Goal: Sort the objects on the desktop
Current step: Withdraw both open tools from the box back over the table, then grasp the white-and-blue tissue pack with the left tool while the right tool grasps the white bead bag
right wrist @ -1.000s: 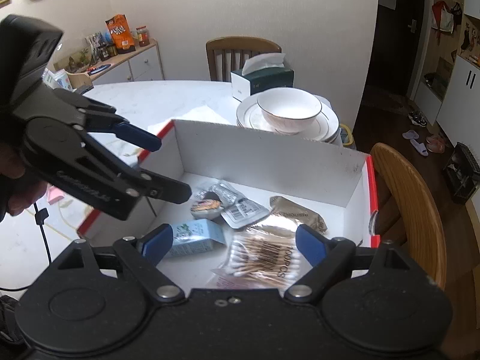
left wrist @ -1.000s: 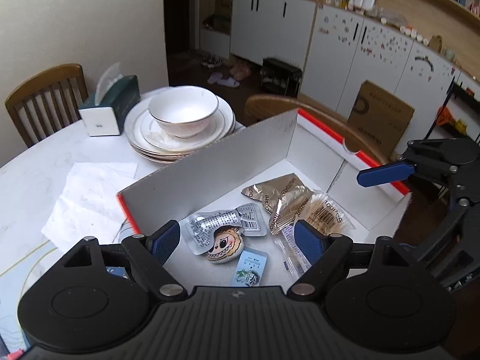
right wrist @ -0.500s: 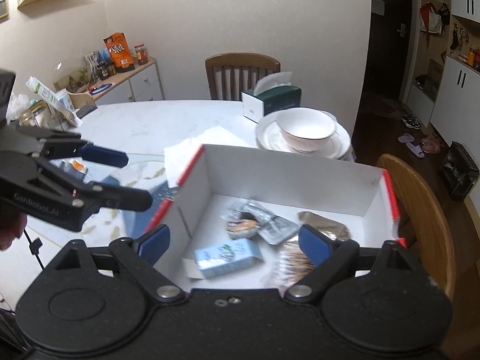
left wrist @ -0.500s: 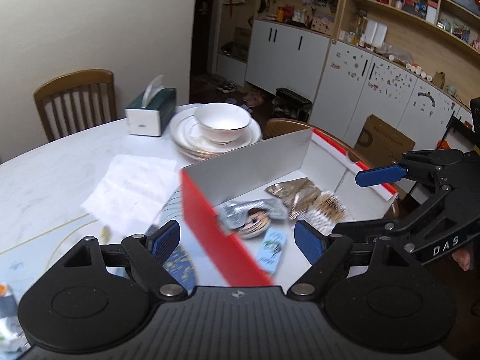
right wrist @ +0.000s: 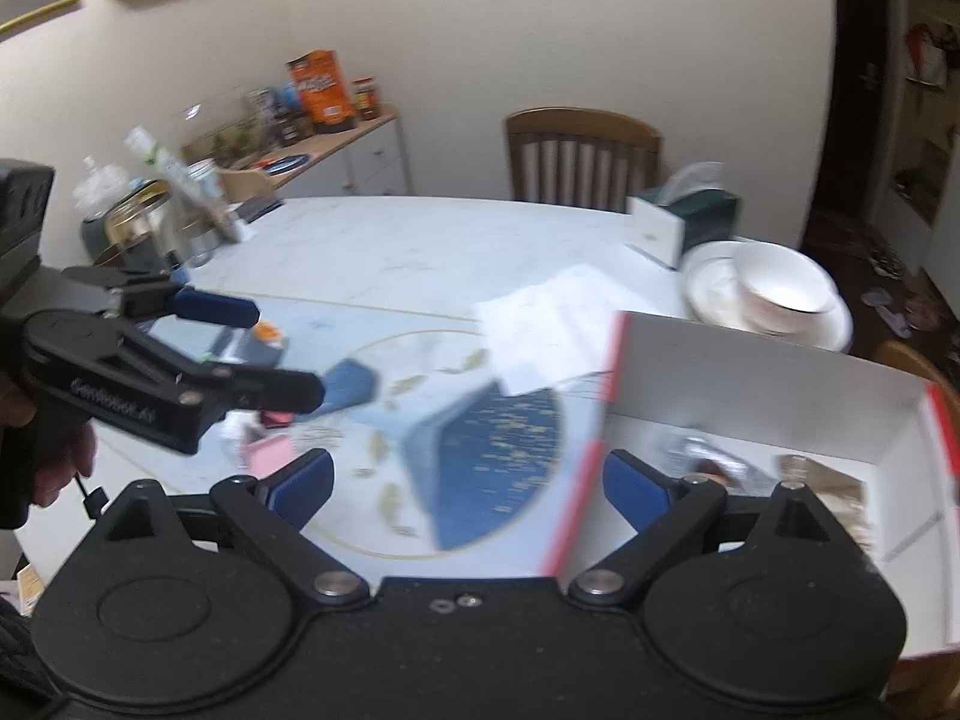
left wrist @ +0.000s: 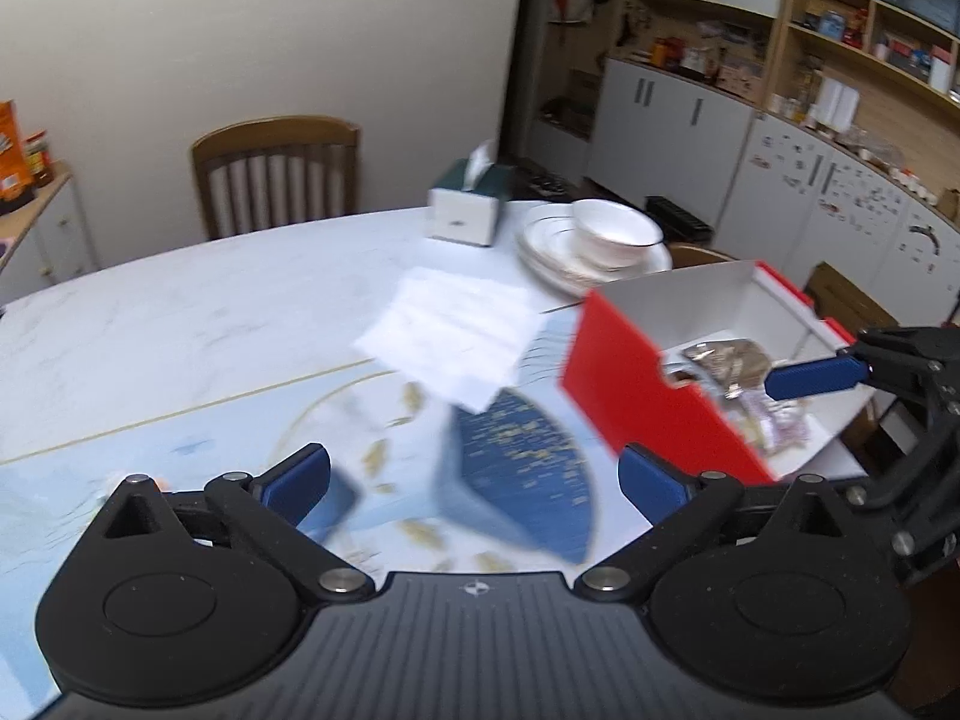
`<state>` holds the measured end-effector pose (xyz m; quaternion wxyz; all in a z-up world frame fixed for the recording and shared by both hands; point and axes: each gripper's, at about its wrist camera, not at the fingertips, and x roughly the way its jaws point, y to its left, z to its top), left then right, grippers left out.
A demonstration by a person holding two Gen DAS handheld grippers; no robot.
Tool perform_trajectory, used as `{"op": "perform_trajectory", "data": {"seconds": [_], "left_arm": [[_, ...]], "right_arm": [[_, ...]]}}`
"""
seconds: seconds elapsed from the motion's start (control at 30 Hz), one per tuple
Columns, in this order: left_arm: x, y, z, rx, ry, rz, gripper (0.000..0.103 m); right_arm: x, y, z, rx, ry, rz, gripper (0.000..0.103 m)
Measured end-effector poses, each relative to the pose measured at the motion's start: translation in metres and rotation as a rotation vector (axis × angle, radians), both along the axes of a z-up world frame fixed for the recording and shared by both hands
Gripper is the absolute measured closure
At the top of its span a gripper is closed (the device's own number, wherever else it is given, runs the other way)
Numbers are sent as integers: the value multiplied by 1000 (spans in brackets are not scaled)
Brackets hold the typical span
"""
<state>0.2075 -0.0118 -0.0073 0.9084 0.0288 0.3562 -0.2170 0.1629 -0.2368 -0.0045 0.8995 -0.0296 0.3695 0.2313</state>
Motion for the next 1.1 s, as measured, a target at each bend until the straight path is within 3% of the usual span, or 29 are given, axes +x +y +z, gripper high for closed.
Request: {"op": "perform_trajectory", "data": {"seconds": [0.5, 1.1], "left_arm": [[36, 115, -21, 68, 4, 137, 0], [79, 156, -68, 144, 86, 160, 0]], "right_arm": [[0, 108, -31, -16, 51, 71, 6], [20, 171, -90, -140, 144, 110, 7]]}}
